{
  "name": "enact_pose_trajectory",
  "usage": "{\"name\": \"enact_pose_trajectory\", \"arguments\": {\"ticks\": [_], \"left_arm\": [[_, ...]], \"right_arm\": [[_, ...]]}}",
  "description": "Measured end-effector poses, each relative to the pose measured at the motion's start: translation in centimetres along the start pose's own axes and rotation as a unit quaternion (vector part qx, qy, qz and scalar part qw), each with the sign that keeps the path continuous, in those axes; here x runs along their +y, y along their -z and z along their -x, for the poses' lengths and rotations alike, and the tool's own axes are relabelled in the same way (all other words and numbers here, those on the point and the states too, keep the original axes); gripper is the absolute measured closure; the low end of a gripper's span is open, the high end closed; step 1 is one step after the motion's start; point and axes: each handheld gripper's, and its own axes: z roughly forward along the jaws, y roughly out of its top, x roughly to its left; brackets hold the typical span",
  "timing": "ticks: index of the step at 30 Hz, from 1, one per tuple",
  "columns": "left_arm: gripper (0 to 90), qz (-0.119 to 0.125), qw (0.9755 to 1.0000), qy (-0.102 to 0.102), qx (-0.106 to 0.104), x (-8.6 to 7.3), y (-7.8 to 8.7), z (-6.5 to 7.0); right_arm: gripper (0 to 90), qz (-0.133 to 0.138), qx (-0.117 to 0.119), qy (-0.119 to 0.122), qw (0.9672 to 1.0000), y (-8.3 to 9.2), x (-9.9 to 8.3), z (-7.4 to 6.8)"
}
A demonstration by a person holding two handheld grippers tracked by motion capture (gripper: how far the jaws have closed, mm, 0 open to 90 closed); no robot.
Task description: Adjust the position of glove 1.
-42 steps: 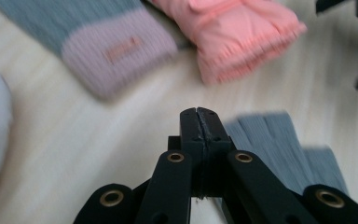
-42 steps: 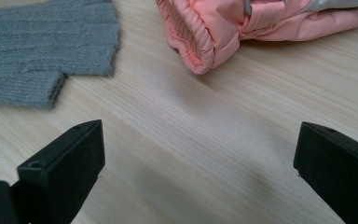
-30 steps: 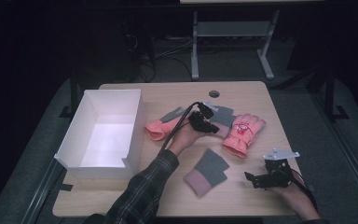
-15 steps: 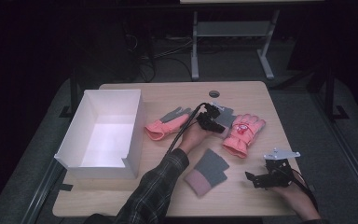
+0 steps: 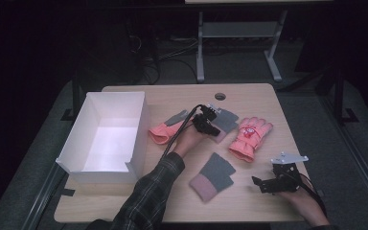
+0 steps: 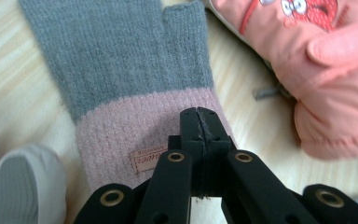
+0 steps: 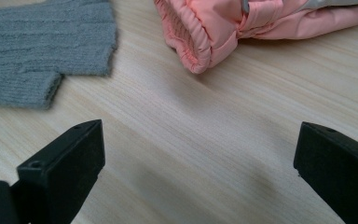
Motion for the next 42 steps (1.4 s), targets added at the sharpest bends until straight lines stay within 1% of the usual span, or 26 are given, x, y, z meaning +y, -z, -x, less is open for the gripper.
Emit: {"name": "enact_pose_trajectory", "arguments": {"ticks": [2, 4, 6, 8, 10, 11, 12, 14, 16, 18, 19, 20, 21, 22, 24, 25, 27, 29, 31, 33, 35, 36, 39, 40, 41, 42], "left_arm": [[89.7, -0.008, 1.0, -0.005, 0.0, -0.3, 0.3, 0.1], [89.7, -0.009, 0.9999, -0.007, 0.002, -0.4, 0.6, 0.2], [89.6, -0.002, 1.0, -0.005, -0.001, -0.4, 0.8, 0.3], [89.5, 0.008, 1.0, -0.005, 0.002, 0.0, 1.1, 0.4], [89.1, 0.015, 0.9998, -0.001, 0.011, 0.6, 1.2, 0.5], [87.8, 0.02, 0.9996, 0.002, 0.022, 1.0, 1.2, 0.4], [85.9, 0.02, 0.9994, -0.001, 0.027, 1.3, 1.1, 0.2], [79.3, 0.021, 0.9991, 0.005, 0.037, 1.8, 0.8, -0.1], [76.0, 0.02, 0.9988, 0.008, 0.043, 2.0, 0.3, -0.5], [70.9, 0.016, 0.9984, 0.008, 0.053, 2.2, -0.2, -0.7], [69.1, 0.008, 0.9981, 0.006, 0.061, 2.2, -0.5, -0.8], [66.8, 0.01, 0.9978, 0.004, 0.065, 2.2, -0.7, -1.0], [65.7, 0.008, 0.9979, 0.006, 0.064, 2.1, -1.0, -1.1], [64.7, 0.007, 0.9978, 0.007, 0.066, 2.1, -1.3, -1.1], [63.4, -0.002, 0.9969, -0.007, 0.079, 1.9, -1.8, -1.1], [63.5, -0.004, 0.9967, -0.008, 0.08, 1.9, -1.9, -1.1], [63.8, 0.0, 0.9967, -0.007, 0.08, 1.9, -2.0, -1.1], [65.7, -0.002, 0.9968, -0.008, 0.079, 1.8, -2.0, -1.1], [69.2, -0.007, 0.997, -0.012, 0.077, 1.8, -1.9, -1.3], [75.4, -0.006, 0.9975, -0.007, 0.07, 1.8, -1.9, -1.4], [80.5, -0.006, 0.9979, -0.01, 0.064, 1.7, -1.9, -1.5], [82.3, -0.007, 0.998, -0.007, 0.062, 1.7, -1.9, -1.5], [85.0, -0.007, 0.9981, -0.017, 0.06, 1.7, -1.9, -1.4], [85.6, -0.004, 0.9983, -0.013, 0.057, 1.7, -1.9, -1.4], [85.9, -0.006, 0.9984, -0.016, 0.054, 1.7, -1.8, -1.5], [86.1, 0.0, 0.9988, -0.007, 0.048, 1.7, -1.7, -1.6]], "right_arm": [[1.6, 0.0, -0.001, 0.001, 1.0, 0.0, 0.0, 0.0], [1.7, 0.0, -0.001, 0.001, 1.0, 0.1, 0.0, 0.0], [1.6, 0.0, -0.001, 0.0, 1.0, 0.1, 0.0, 0.0], [1.6, 0.0, -0.001, 0.0, 1.0, 0.0, 0.0, -0.1], [1.6, 0.0, 0.0, 0.0, 1.0, 0.0, 0.1, -0.1], [1.7, 0.0, 0.0, 0.0, 1.0, 0.1, 0.1, -0.1], [1.7, 0.0, 0.0, 0.0, 1.0, 0.1, 0.1, -0.2], [1.6, 0.0, 0.001, 0.0, 1.0, 0.0, 0.1, -0.1], [1.7, 0.001, 0.0, 0.002, 1.0, 0.1, 0.0, -0.1], [1.6, 0.002, 0.001, 0.0, 1.0, 0.1, 0.0, 0.0], [1.6, 0.003, 0.001, 0.001, 1.0, 0.1, 0.0, 0.0], [1.7, 0.002, 0.0, 0.001, 1.0, 0.1, 0.0, 0.1], [1.7, 0.002, 0.001, 0.0, 1.0, 0.1, 0.0, 0.1], [1.6, 0.002, 0.001, -0.001, 1.0, 0.2, 0.0, 0.1], [1.6, 0.002, 0.002, -0.001, 1.0, 0.1, 0.0, 0.1], [1.6, 0.002, 0.002, 0.0, 1.0, 0.1, 0.0, 0.0], [1.7, 0.002, 0.002, 0.0, 1.0, 0.1, 0.0, 0.0], [1.6, 0.001, 0.002, 0.0, 1.0, 0.1, 0.0, 0.0], [1.7, 0.0, 0.001, 0.0, 1.0, 0.1, 0.0, 0.0], [1.7, 0.0, 0.001, -0.001, 1.0, 0.1, 0.0, -0.1], [1.7, 0.0, 0.001, -0.001, 1.0, 0.1, 0.0, -0.1], [1.6, 0.0, 0.002, 0.0, 1.0, 0.1, 0.0, -0.1], [1.7, -0.001, 0.002, 0.001, 1.0, 0.0, 0.0, -0.1], [1.7, -0.001, 0.002, 0.002, 1.0, 0.0, 0.0, -0.1], [1.7, -0.001, 0.002, 0.001, 1.0, 0.0, 0.0, -0.1], [1.7, -0.002, 0.002, 0.001, 1.0, 0.0, 0.0, 0.0]]}}
